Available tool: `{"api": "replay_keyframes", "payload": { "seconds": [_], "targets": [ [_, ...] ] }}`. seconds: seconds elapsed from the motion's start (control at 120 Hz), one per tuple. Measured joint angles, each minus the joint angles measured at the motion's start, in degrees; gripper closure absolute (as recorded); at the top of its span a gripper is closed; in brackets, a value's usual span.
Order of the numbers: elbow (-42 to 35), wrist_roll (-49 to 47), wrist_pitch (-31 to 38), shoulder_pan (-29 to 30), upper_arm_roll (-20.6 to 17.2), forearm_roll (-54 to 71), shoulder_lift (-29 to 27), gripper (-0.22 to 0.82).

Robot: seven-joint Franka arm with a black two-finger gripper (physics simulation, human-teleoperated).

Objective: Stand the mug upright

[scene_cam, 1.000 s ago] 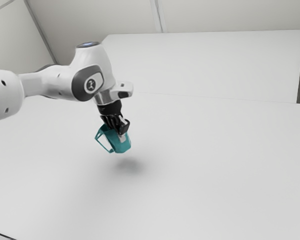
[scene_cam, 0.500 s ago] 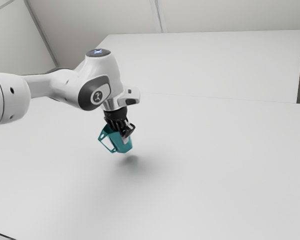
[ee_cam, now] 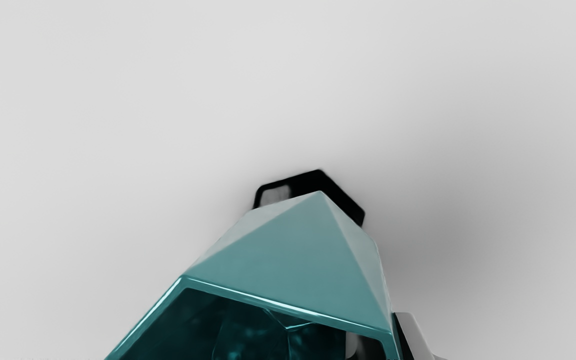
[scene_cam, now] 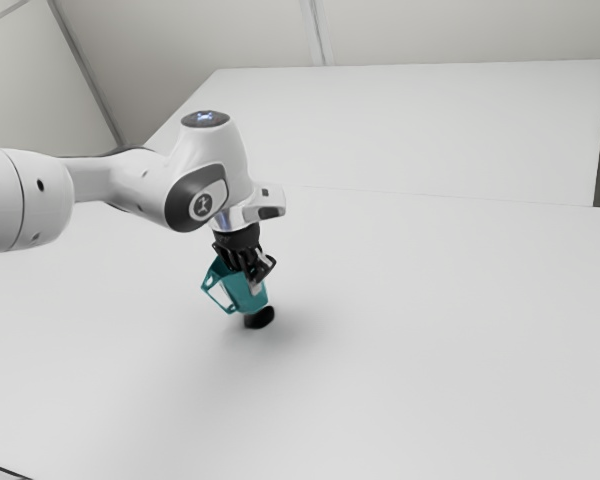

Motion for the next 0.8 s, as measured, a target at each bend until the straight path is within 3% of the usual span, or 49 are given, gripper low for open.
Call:
{"api": "replay_keyframes", "payload": {
  "seconds": [0.8],
  "targets": [
    [-0.1, -2.6, 1.4, -1.1, 0.0, 0.0, 2.4, 0.75]
  ]
}}
